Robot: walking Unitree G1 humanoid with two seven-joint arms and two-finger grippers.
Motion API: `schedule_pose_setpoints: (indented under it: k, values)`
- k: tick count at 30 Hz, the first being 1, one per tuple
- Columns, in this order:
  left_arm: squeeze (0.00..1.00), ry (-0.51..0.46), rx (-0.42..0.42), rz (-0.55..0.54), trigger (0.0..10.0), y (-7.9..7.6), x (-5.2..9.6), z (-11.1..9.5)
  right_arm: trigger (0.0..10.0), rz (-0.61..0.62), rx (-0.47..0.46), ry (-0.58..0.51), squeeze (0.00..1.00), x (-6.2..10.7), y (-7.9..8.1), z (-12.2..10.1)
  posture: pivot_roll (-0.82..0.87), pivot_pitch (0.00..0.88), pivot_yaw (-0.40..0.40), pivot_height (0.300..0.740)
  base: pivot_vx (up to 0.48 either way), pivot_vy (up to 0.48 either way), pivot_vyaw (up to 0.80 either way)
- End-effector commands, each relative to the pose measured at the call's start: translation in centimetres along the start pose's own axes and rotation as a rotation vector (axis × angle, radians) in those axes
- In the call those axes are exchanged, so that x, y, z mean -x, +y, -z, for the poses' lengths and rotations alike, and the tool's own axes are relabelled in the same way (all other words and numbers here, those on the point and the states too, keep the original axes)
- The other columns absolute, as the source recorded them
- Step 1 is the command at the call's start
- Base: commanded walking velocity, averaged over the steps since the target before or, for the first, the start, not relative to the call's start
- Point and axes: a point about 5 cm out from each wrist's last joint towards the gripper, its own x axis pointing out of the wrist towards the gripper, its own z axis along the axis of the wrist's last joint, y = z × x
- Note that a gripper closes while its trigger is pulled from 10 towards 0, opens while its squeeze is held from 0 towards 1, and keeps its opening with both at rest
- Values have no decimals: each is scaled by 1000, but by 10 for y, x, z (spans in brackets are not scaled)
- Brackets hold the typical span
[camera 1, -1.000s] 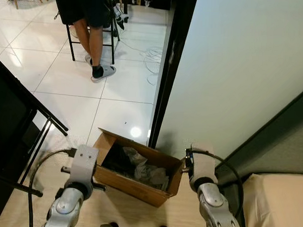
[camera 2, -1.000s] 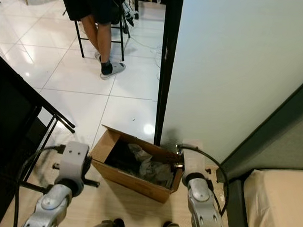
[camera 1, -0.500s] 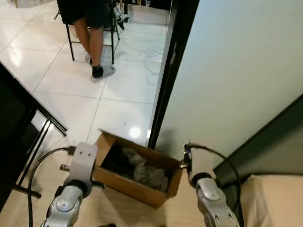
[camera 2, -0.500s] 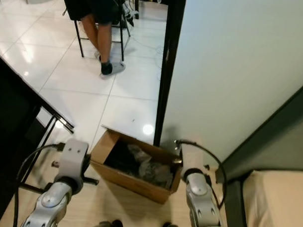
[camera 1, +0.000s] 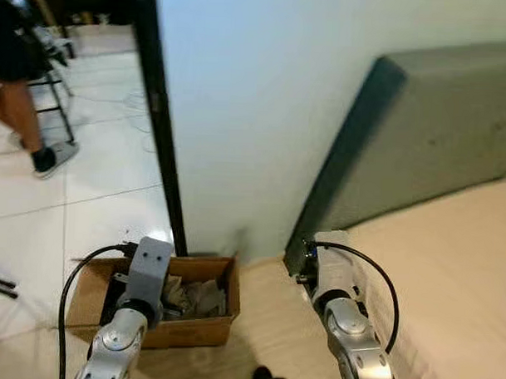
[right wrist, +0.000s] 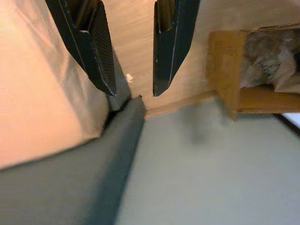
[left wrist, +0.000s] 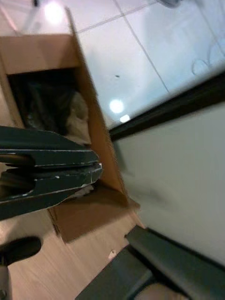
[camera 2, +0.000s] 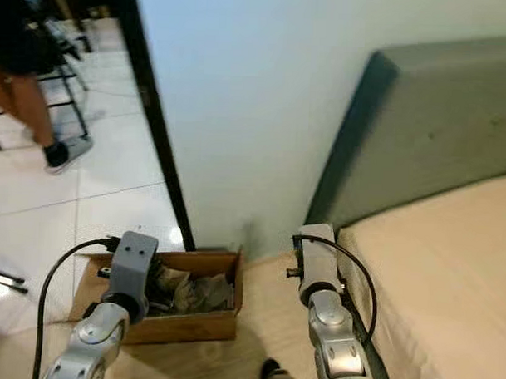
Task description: Clean up the room
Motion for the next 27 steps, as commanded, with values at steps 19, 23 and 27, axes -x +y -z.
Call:
schedule_pose_setpoints:
  k: [19,23,27]
  values:
    - [0,37,5,65,10000,-7,1,10,10000,2,-25,77,0,5,3,13,-32,190,13,740,0,0,-800]
    - [0,32,10,76,10000,-7,1,9,10000,3,-27,85,0,7,3,14,-32,191,13,740,0,0,-800]
    - [0,20,29,101,10000,-10,1,8,10000,1,-26,90,0,8,5,15,-35,188,12,740,0,0,-800]
